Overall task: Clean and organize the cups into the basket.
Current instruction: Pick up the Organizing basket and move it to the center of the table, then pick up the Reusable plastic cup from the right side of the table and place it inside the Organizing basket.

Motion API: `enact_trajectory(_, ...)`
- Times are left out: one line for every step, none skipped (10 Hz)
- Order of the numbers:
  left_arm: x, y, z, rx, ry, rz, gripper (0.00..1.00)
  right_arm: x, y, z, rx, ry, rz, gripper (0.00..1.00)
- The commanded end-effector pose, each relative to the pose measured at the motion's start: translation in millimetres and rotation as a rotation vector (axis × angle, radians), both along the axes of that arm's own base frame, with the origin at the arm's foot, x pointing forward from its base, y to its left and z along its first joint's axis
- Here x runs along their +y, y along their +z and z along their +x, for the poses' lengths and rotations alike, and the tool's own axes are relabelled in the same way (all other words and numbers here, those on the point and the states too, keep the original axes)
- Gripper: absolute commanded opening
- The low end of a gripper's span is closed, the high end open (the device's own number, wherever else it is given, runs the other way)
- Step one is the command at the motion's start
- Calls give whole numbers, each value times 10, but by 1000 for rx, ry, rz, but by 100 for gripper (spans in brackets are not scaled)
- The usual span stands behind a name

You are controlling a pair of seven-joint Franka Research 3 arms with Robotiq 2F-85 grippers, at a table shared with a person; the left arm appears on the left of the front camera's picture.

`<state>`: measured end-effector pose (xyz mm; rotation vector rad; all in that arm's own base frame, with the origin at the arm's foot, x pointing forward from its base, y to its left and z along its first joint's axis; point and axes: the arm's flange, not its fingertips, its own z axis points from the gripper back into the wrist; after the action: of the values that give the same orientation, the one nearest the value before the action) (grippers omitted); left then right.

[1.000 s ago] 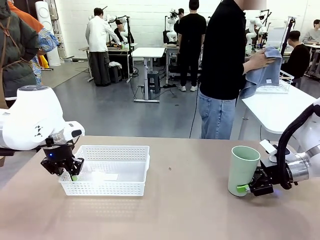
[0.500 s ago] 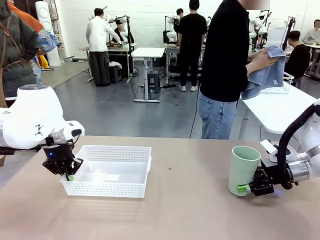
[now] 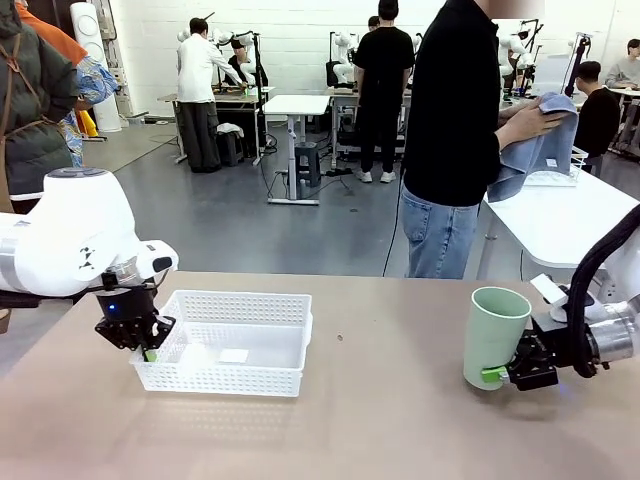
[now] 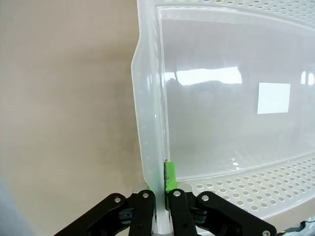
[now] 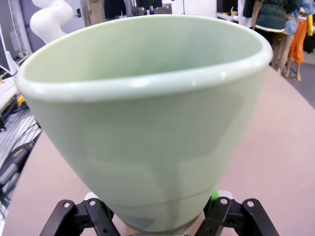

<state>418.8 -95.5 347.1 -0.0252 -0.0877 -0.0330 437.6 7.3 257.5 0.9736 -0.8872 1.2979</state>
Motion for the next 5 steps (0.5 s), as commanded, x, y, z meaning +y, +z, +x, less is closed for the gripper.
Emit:
enact_trajectory(-485,80,-23,-15,32,21,0,11,623,-403,-55,-63,3,20)
enact_trajectory(-660,83,-33,-3,35,29,0,-16,837,-485,-74,-79,25,20)
enact_trajectory(-859,75,-38,-5,43,46,0,-45,1089,-557,-106,-100,29,20)
enact_trajectory(-1060,48,-45,-3,54,62,0,-71,1338,-636,-131,-109,43,20)
enact_trajectory(-1263,24,-59,-11,69,72,0,-88,1550,-692,-166,-123,47,20)
